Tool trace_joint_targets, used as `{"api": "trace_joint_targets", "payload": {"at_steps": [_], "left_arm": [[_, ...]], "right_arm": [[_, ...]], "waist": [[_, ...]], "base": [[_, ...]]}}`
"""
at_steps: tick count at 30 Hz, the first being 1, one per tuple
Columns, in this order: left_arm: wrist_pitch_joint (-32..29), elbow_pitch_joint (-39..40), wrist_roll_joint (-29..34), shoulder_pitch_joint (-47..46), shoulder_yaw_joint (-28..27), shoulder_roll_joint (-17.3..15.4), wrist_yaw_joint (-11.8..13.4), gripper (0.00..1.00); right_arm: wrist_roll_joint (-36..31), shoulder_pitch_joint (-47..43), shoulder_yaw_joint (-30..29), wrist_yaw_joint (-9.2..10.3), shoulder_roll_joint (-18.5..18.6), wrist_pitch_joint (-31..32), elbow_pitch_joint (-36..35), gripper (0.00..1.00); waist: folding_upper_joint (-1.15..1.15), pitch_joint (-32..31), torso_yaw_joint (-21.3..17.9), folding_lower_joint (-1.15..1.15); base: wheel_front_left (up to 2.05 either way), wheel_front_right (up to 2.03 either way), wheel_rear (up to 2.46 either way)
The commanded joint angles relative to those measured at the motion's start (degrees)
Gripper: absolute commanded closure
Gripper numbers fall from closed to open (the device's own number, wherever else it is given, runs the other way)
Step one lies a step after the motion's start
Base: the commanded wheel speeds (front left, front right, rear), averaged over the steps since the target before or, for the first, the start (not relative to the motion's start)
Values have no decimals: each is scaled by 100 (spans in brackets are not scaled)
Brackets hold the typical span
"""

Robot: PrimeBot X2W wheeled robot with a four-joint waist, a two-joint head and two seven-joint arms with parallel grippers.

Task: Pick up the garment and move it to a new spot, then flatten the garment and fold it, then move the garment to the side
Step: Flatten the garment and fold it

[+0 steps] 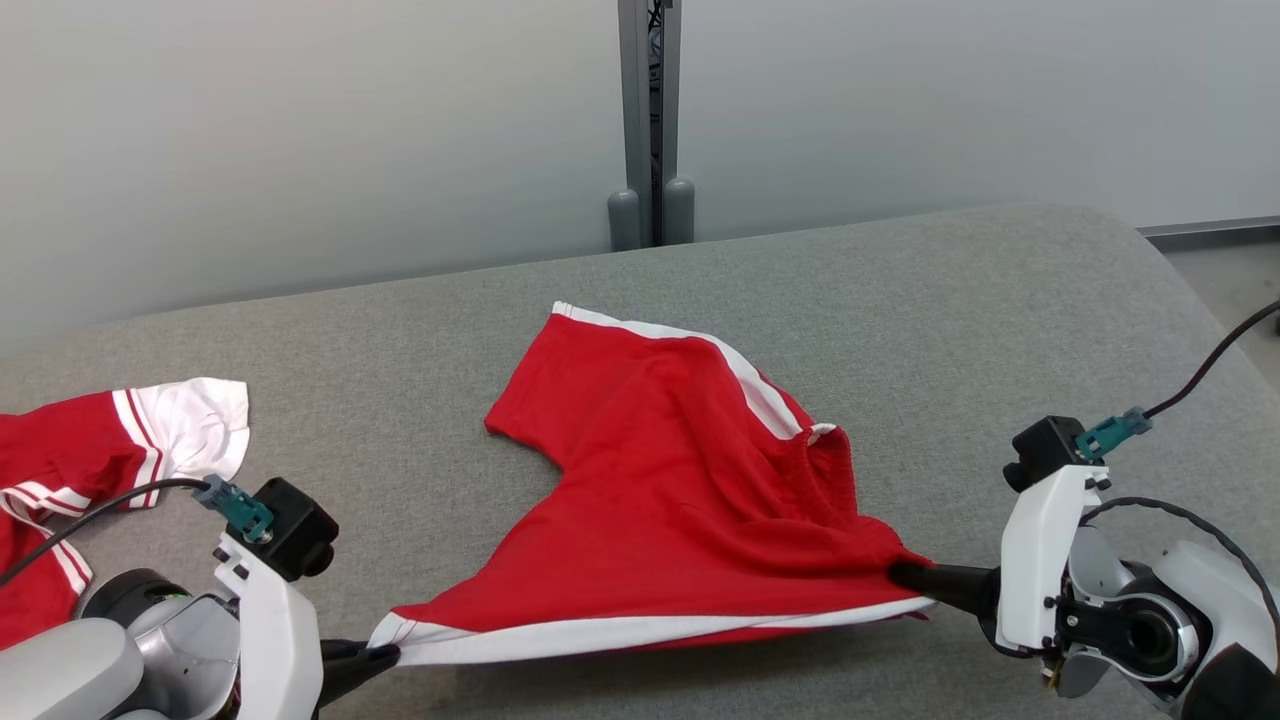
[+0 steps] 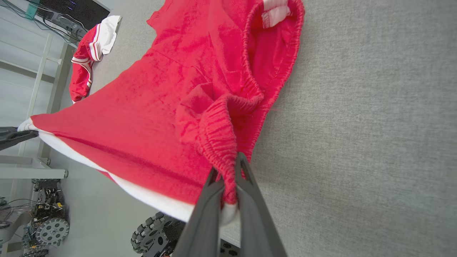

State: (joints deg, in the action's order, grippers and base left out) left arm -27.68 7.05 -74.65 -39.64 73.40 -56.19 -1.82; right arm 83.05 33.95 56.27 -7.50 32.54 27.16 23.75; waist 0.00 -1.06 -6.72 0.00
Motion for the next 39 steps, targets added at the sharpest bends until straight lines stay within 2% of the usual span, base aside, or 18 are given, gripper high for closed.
{"api": "trace_joint_targets", "payload": {"at_steps": [1, 4, 8, 16, 20, 25, 31, 39], "left_arm": [[-72, 99, 4, 61, -13, -155, 125, 100], [-158, 243, -93, -43, -87, -172, 241, 100], [-504, 38, -281, -308, -172, -97, 264, 100], [-1178, -893, -465, -1378, -546, 464, 152, 100], [-1343, -1315, -418, -1852, -700, 676, 101, 100], [-1599, -2056, -458, -2541, -927, 990, 100, 100], [-1845, -3028, -107, -3368, -966, 1306, 2, 100], [-1832, -3835, 184, -4018, -984, 1586, -188, 100]], "right_arm": [[55, -91, -79, 0, 76, 32, -57, 100], [31, -99, -171, 0, 75, 91, -133, 100], [48, 67, -336, 0, -95, 174, -123, 100], [-24, 689, -835, -1, -517, 158, 198, 100], [-121, 921, -1017, -1, -663, 75, 326, 100], [-252, 1296, -1274, -1, -1021, -60, 617, 100], [-470, 1740, -1503, -1, -1546, -226, 988, 100], [-535, 2029, -1758, 0, -1976, -252, 1165, 100]], "waist": [[0, 36, -20, 0], [0, 94, -67, 0], [0, 184, -127, 0], [0, 964, -326, 0], [0, 1349, -436, 0], [0, 1987, -680, 0], [0, 2645, -1040, 0], [0, 3037, -1407, 0]], "base": [[0, 0, 0], [0, 0, 0], [0, 0, 0], [0, 0, 0], [0, 0, 0], [0, 0, 0], [0, 0, 0], [0, 0, 0]]}}
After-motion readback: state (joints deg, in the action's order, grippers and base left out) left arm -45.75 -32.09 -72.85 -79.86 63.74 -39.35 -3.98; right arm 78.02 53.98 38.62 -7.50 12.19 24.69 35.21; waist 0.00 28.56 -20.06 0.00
